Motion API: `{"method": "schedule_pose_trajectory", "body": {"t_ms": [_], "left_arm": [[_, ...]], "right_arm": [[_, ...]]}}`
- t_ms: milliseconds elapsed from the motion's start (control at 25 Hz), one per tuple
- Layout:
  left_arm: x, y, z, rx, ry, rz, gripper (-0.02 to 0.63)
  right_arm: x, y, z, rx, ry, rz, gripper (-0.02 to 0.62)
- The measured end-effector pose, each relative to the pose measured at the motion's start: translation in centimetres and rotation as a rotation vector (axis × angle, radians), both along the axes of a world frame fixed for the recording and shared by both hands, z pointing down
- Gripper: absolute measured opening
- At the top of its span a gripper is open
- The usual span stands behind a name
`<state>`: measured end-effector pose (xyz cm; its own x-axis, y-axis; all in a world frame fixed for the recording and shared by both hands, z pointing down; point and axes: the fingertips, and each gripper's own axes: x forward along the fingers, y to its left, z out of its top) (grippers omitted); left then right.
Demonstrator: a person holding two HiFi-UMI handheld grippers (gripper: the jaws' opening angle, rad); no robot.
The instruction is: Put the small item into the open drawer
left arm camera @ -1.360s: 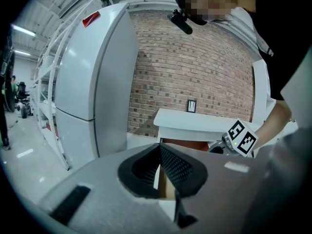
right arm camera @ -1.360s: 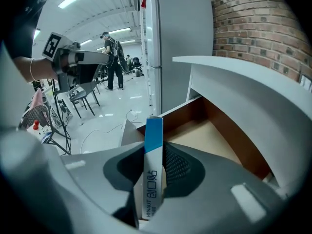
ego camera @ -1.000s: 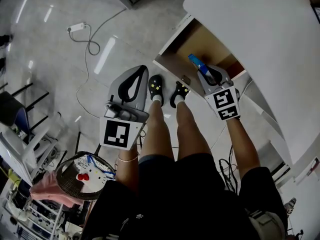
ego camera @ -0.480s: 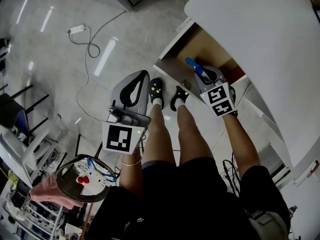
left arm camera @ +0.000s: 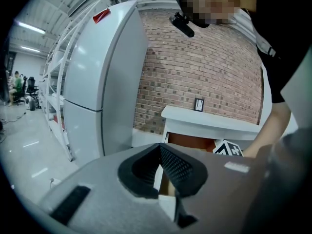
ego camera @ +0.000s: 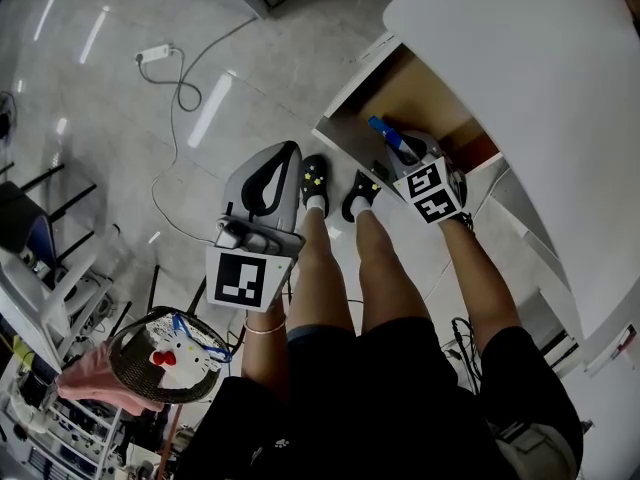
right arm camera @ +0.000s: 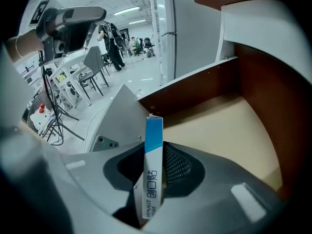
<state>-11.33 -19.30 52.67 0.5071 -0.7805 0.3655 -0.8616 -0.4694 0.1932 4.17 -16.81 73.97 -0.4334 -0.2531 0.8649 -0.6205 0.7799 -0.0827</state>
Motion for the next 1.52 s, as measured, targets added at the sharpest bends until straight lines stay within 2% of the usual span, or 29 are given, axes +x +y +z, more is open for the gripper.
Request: {"method": "schedule_pose_trajectory", "body": {"t_ms": [400,840,1200,1520], "left_arm": [[-0.4,0.9,1.0,-0.03,0.003,-0.02,-0.008],[-1.2,1.1,1.3,-0.033,0.005,-0.054,-0.008],[-1.4,1.3,1.7,-0.035,0.014,-0.077,-0.009],[-1.3,1.6,1.7,-0.046,0.017,-0.073,-0.008]], "right_arm": [[-0.4,-0.7,2.2,-0.029,0.035,-0.027,0.095],[-1.4,-0.7,3.8,-0.058,0.062,-0.081,0.095],[-1.4,-0.9,4.5,-0.07,0.069,-0.089,0.098],[-1.5,-0.6,4.4,-0.074,0.091,-0.116,0.142]]}}
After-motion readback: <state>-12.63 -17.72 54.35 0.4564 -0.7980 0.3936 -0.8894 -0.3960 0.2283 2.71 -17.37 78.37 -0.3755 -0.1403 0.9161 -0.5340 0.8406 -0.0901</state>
